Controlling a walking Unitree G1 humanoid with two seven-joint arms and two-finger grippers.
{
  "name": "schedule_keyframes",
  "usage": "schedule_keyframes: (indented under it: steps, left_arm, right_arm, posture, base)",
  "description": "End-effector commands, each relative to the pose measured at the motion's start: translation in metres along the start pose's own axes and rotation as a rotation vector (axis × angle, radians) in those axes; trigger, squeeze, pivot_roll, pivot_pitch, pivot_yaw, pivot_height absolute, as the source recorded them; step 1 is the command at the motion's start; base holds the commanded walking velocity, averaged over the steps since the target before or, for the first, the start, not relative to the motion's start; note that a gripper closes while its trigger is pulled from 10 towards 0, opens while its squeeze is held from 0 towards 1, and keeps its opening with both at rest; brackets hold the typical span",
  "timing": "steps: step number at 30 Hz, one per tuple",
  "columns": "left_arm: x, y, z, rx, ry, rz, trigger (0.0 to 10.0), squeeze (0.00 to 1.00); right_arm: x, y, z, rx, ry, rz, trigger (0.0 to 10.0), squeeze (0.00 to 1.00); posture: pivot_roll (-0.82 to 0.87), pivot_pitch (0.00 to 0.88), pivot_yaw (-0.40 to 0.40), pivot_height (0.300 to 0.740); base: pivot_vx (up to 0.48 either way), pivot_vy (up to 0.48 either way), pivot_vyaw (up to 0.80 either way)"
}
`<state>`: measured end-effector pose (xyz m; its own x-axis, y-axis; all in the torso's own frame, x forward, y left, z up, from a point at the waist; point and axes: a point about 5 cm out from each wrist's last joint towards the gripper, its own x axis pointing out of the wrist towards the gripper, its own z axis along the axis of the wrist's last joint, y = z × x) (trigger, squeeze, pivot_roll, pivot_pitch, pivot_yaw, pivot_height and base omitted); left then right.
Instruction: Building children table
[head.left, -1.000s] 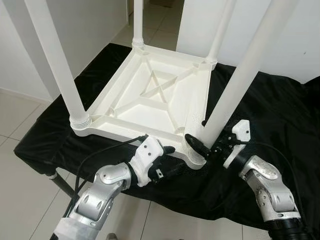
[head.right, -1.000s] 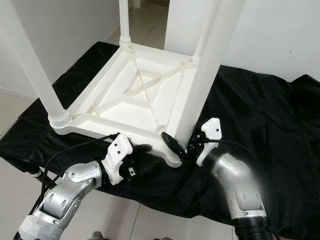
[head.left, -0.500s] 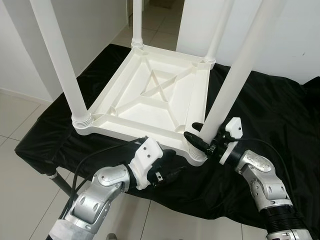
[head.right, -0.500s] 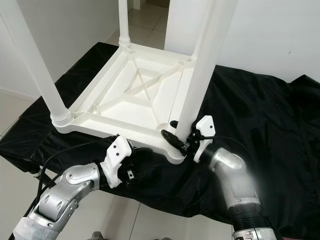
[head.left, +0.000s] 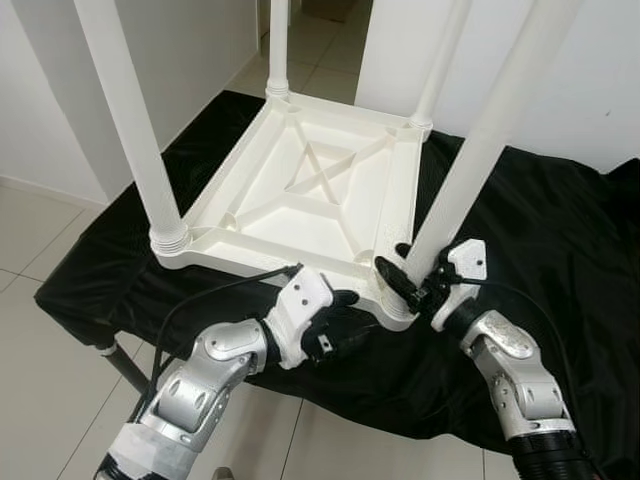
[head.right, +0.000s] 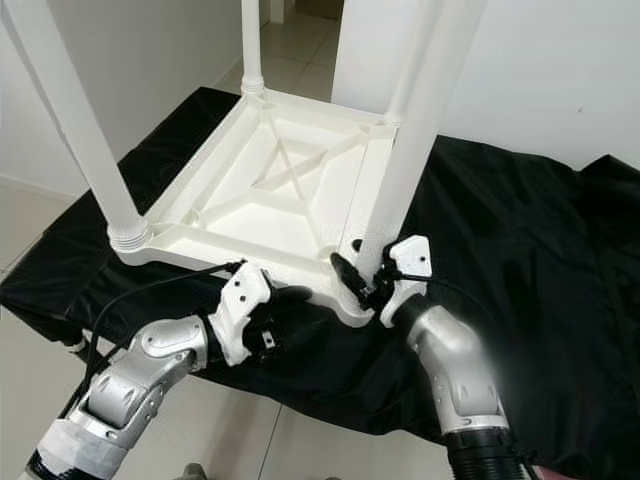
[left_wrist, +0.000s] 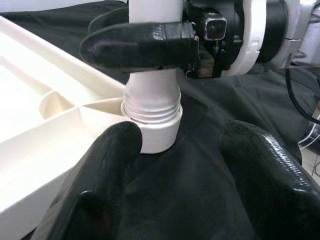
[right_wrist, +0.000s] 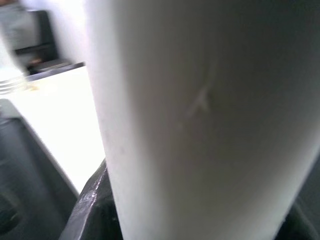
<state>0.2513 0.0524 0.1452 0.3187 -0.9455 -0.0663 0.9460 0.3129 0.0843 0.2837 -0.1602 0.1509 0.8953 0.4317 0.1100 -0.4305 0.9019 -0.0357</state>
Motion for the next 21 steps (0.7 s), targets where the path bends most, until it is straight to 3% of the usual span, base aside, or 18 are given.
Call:
schedule_keyframes:
  steps: [1,2,5,9,21]
  left_arm:
    - [0.003,-0.002,0.000,0.010,-0.003,-0.036,10.0,0.00]
    - [0.003,-0.002,0.000,0.010,-0.003,-0.036,10.0,0.00]
    - [0.005,-0.002,-0.001,0.016,-0.001,-0.041,10.0,0.00]
    - [0.007,-0.001,0.000,0.022,-0.003,-0.045,10.0,0.00]
    - [0.015,0.007,0.005,0.052,-0.028,0.019,10.0,0.00]
  right_arm:
    - [-0.012,-0.011,-0.011,0.000,0.075,-0.188,10.0,0.00]
    - [-0.012,-0.011,-0.011,0.000,0.075,-0.188,10.0,0.00]
    - [-0.020,-0.006,-0.015,0.011,0.084,-0.398,10.0,0.00]
    - [-0.026,0.006,-0.017,-0.006,0.074,-0.534,10.0,0.00]
    - [-0.023,0.027,-0.021,0.052,0.095,-0.607,10.0,0.00]
  posture:
    - [-0.02,0.055,-0.062,0.740]
    - [-0.02,0.055,-0.062,0.740]
    - [-0.03,0.065,-0.060,0.740]
    - [-0.02,0.078,-0.062,0.740]
    - [-0.02,0.108,-0.060,0.740]
  base:
    - [0.000,0.000,0.00]
    - [0.000,0.000,0.00]
    - [0.000,0.000,0.00]
    - [0.000,0.000,0.00]
    - [0.000,0.000,0.00]
